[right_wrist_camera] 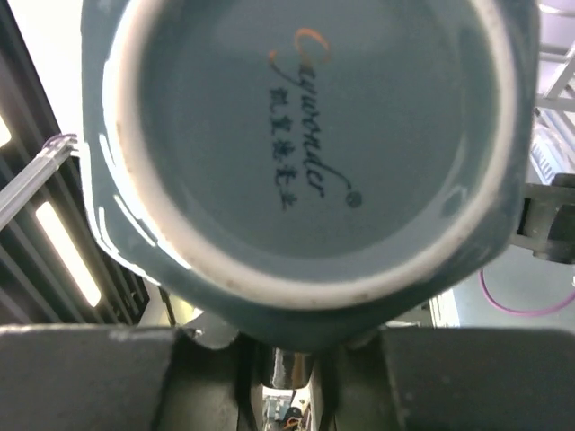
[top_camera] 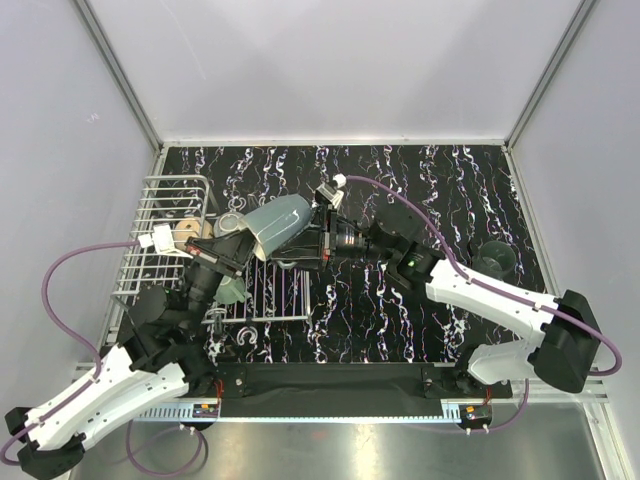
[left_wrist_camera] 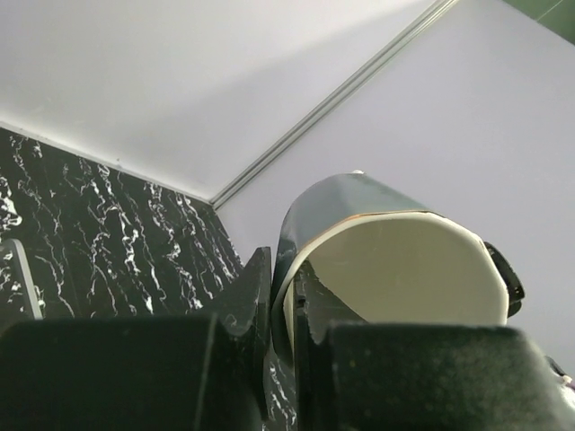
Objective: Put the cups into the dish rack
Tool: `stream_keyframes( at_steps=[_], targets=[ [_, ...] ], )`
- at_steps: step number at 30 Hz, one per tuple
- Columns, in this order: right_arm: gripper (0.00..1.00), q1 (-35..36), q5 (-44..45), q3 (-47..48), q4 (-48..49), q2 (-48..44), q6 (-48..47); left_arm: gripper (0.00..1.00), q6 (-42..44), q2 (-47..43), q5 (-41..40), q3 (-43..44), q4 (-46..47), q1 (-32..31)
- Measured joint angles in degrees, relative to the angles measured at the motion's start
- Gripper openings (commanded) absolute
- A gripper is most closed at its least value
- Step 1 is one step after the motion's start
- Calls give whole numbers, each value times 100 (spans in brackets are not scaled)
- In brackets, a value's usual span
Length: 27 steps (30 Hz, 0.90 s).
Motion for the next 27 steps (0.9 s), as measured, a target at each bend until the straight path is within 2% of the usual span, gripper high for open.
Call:
stream_keyframes(
  at_steps=[2,3,6,9,12,17,21,27],
  targets=[
    [0,4,13,0,-111,-17,-11,16,-28,-13,4,20,-168,2],
    [0,4,24,0,-201,-20,-39,44,-59,-13,-13,70,-354,0],
    [0,39,304,48,-850,-28,-649,83,-282,28,-85,437,-1303,-24],
    [0,31,809,391,-1991,-61,-1521,95,-415,105,-337,922,-2605,-31],
    [0,20,1471,802,-3171,-118,-2476,96,-492,181,-538,1434,-3617,-39],
    [0,39,2430,1320,-4787,55,-3912,95,-466,136,-804,2127,-4522,-39],
    [0,286,3053,1569,-5359,649,-4476,95,-256,114,-968,2476,-4854,-39],
    [0,1139,4054,2415,-6234,2033,-5134,94,72,118,-1202,2964,-5073,-39]
  ],
)
